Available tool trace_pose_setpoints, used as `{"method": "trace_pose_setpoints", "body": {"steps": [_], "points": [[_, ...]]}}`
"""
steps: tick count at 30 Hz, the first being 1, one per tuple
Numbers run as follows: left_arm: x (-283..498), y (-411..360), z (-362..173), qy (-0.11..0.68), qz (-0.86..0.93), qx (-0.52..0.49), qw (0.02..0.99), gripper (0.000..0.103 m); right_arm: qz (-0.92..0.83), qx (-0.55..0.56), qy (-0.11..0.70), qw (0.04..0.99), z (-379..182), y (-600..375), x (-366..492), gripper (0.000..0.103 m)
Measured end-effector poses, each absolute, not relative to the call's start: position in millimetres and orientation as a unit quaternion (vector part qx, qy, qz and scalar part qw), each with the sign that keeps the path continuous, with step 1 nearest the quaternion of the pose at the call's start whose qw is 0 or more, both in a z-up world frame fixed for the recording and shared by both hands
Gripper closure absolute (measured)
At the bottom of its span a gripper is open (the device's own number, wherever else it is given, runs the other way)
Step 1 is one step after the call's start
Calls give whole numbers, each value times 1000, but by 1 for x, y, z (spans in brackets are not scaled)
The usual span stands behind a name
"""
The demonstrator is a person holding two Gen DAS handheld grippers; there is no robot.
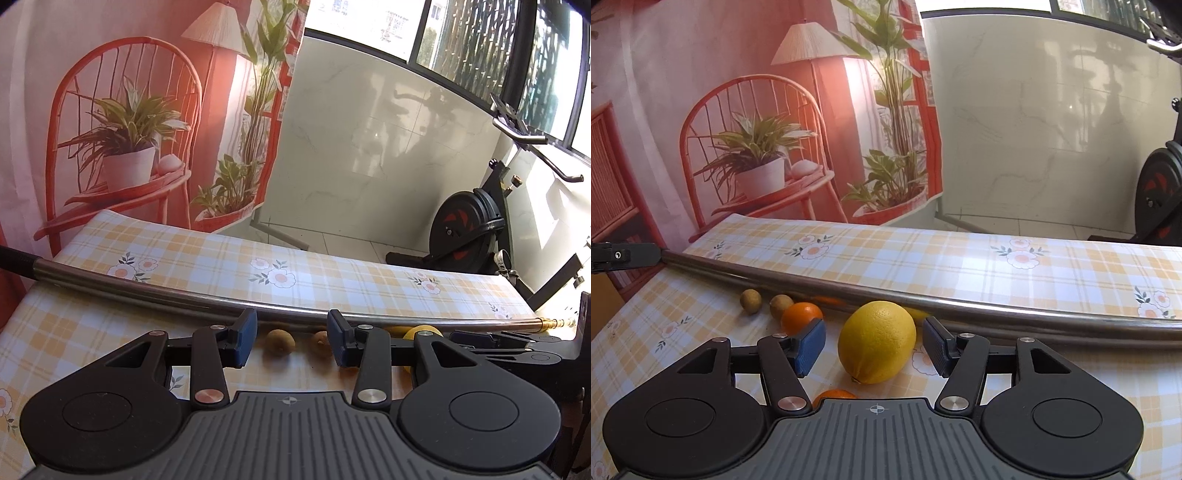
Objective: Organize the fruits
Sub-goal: 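Grasp a yellow lemon with the right tool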
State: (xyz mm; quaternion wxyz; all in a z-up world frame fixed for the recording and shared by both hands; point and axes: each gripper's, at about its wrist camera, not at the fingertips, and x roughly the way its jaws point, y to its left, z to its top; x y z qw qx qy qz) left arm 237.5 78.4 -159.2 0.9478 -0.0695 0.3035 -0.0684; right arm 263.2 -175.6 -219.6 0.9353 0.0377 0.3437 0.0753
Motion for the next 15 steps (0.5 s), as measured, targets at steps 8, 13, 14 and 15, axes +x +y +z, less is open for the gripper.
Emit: {"method": "trace_pose_setpoints", "body": {"steps": [8, 13, 14, 15], "points": [[260, 80, -177, 331, -76, -84, 937, 59, 62, 97, 381, 918, -244, -183, 292, 48], [275, 81, -192, 348, -76, -110, 928, 59, 65, 107, 392, 911, -251, -183, 296, 50], [280, 82, -195, 352, -75, -116, 926, 59, 66, 106, 391, 912, -251, -183, 296, 51], [284, 81, -198, 356, -73, -122, 924, 59, 67, 106, 391, 912, -251, -183, 296, 51]]}}
